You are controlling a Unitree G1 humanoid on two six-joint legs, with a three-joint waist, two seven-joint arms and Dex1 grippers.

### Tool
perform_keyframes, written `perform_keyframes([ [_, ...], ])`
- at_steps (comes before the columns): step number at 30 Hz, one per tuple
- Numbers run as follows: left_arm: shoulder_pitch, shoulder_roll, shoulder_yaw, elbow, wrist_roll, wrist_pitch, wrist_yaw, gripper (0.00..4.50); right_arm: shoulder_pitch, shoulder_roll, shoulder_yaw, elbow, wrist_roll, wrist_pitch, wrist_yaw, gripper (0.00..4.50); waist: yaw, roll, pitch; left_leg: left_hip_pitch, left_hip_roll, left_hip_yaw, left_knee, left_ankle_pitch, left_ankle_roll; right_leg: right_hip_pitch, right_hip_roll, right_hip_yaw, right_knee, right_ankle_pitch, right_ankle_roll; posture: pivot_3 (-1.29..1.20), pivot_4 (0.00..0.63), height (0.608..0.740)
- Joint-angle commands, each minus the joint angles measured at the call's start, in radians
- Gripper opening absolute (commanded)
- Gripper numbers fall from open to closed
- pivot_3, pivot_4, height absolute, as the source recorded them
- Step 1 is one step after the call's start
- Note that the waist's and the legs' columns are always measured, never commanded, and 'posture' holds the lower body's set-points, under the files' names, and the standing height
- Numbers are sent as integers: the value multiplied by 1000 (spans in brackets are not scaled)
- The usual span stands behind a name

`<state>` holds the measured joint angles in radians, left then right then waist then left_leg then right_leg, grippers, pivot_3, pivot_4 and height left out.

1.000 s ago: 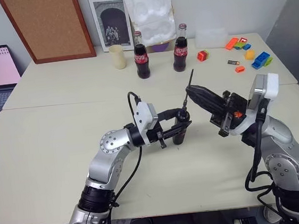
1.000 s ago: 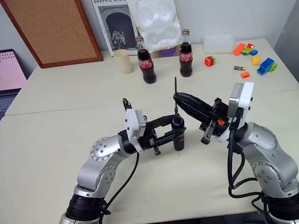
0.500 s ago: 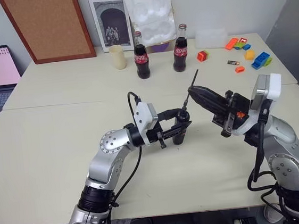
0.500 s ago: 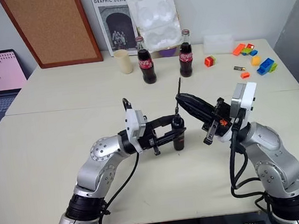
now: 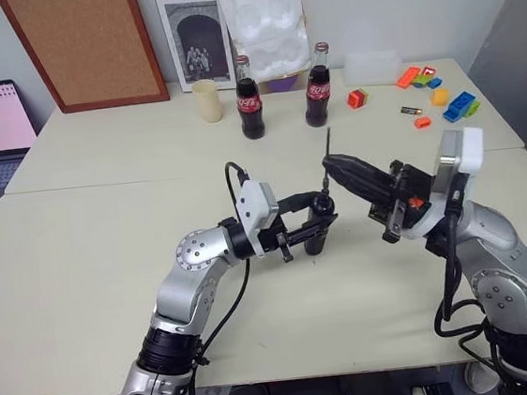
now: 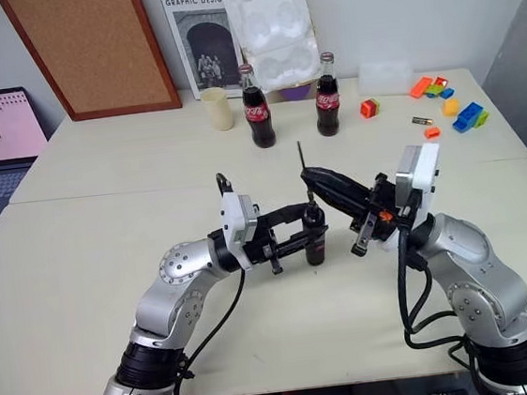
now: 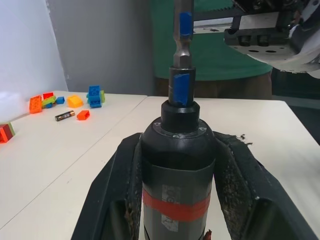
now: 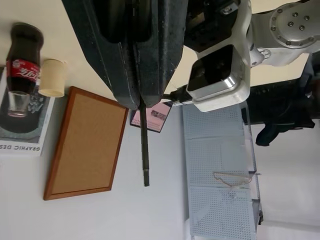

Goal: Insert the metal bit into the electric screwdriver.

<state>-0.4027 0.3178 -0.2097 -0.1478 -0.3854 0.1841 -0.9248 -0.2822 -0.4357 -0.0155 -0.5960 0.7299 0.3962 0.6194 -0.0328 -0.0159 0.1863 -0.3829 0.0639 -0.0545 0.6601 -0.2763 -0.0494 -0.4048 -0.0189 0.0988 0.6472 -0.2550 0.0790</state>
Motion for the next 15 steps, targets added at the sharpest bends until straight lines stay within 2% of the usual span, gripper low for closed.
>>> perform_keyframes([
  [1,19,13,-22,17,26,12,-5,1638,4,-45,20,0,-16,88,-30,0,0,0,0,0,0,0,0,0,0,0,0,0,0,0,0,0,150,740],
  [15,10,11,4,24,20,15,9,1638,-5,-67,-41,9,116,168,-45,0,0,-1,-3,1,0,0,0,0,0,1,0,0,0,-2,-4,0,150,740],
])
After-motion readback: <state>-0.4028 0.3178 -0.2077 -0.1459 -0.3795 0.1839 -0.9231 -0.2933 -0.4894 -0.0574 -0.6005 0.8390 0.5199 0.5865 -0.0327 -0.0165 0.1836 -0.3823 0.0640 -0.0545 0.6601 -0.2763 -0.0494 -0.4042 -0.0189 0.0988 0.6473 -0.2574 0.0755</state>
